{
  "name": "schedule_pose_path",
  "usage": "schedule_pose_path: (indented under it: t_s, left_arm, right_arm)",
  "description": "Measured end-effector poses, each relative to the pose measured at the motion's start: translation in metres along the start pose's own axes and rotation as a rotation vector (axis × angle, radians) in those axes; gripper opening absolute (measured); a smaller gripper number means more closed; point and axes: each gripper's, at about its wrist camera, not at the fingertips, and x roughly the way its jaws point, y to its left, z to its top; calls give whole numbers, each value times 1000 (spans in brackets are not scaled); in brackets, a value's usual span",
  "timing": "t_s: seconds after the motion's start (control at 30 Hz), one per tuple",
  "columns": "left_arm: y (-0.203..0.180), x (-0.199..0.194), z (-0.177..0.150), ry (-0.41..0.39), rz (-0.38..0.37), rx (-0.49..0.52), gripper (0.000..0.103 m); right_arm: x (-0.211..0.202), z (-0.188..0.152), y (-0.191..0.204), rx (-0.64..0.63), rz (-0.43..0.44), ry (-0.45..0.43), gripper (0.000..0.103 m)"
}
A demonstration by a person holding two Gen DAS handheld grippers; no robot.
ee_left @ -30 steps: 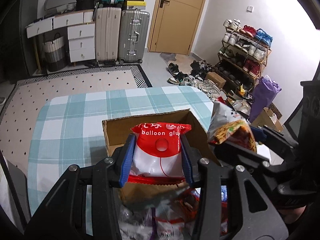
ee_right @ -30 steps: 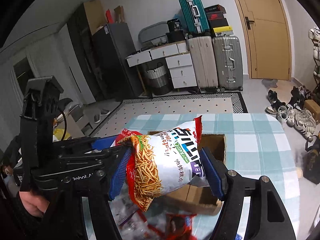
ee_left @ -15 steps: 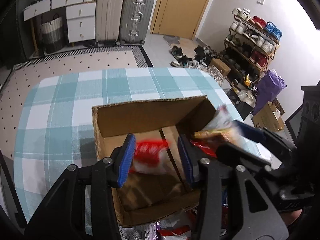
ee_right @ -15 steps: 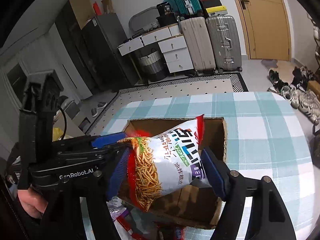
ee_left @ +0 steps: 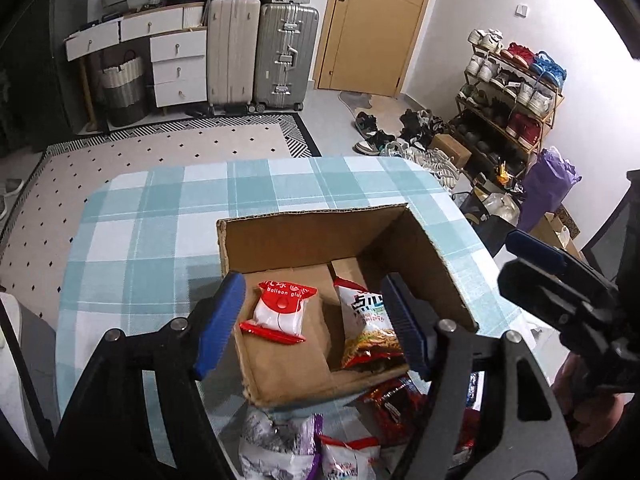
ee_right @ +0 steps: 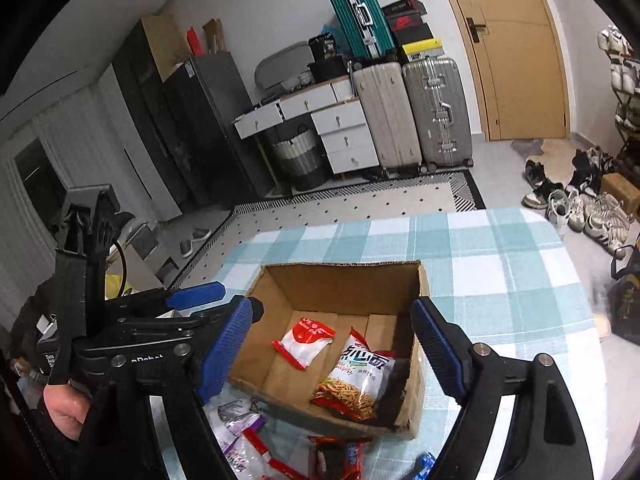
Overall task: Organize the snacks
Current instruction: 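Withdraw both tools from the box back toward the snack pile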
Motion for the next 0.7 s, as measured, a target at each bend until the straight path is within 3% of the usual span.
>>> schedule_pose_path:
  t_s: [0.7]
  left_arm:
    - [-33,-130,-51,-131,58,18,84]
  right_arm:
    - [-125,-37,44,-91,-29,-122,96]
